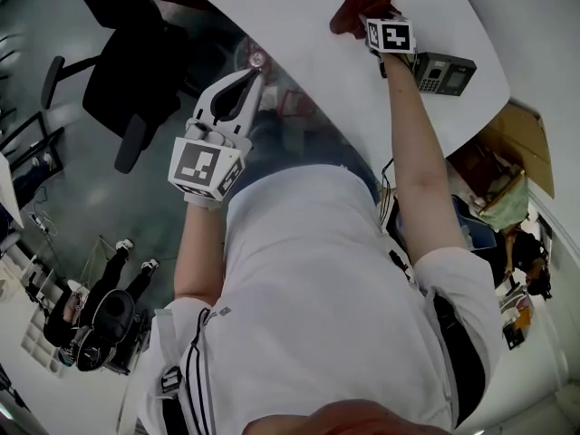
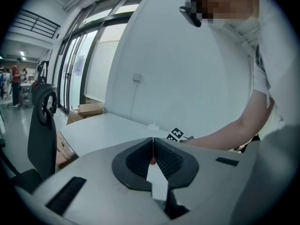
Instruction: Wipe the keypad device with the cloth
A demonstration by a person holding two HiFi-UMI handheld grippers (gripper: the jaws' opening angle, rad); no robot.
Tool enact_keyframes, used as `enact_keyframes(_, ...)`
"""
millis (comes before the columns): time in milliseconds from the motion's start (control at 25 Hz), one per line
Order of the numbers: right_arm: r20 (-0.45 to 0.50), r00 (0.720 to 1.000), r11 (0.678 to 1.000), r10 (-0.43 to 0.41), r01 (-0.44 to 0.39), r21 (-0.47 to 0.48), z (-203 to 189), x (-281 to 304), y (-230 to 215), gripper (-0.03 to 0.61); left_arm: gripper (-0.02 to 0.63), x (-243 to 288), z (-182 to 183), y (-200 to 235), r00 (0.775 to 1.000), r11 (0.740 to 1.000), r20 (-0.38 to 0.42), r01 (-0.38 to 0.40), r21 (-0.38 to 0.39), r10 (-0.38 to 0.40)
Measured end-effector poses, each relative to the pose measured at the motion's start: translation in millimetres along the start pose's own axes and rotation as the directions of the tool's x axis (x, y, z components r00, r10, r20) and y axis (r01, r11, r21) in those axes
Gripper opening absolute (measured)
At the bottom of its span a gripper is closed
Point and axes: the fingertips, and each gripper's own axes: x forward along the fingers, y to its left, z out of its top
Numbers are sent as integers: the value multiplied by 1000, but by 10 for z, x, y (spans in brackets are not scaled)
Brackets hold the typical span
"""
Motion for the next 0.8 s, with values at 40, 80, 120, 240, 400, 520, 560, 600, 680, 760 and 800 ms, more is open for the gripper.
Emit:
enact_keyframes(40,0,1000,1000,1,-1,-1,-8,-10,1,224,11,5,-4,-5,1000,1000,-1,1,1,-1)
enact_keyframes(80,5,1000,1000,4,-4,-2,-20,-18,5,164,11,17,-6,-12,1000,1000,-2,3,4,-3)
enact_keyframes(120,11,1000,1000,6,-6,-3,-35,-24,13,141,11,33,-4,-21,1000,1000,-4,5,6,-5)
enact_keyframes(240,29,999,1000,19,-19,-1,-80,-39,47,112,11,77,5,-47,1000,1000,-8,16,16,-16)
enact_keyframes(400,73,996,999,48,-49,17,-112,-84,118,94,11,115,2,-43,999,999,-15,34,30,-33)
enact_keyframes(520,154,987,997,50,-57,44,-60,-240,115,89,11,164,42,-64,998,997,-12,57,45,-56)
enact_keyframes(560,181,982,997,49,-60,57,-18,-318,102,89,11,189,59,-84,998,996,-13,66,52,-66)
enact_keyframes(600,206,977,996,47,-62,69,29,-402,85,87,11,220,75,-111,997,995,-14,79,60,-78)
enact_keyframes(680,254,967,994,37,-62,90,119,-584,44,87,11,301,107,-176,993,990,-18,115,80,-114)
enact_keyframes(760,302,953,992,31,-66,107,219,-770,19,87,11,393,140,-240,988,983,-23,155,100,-153)
enact_keyframes(800,325,945,991,29,-69,115,268,-867,9,87,11,440,156,-271,985,979,-26,173,109,-171)
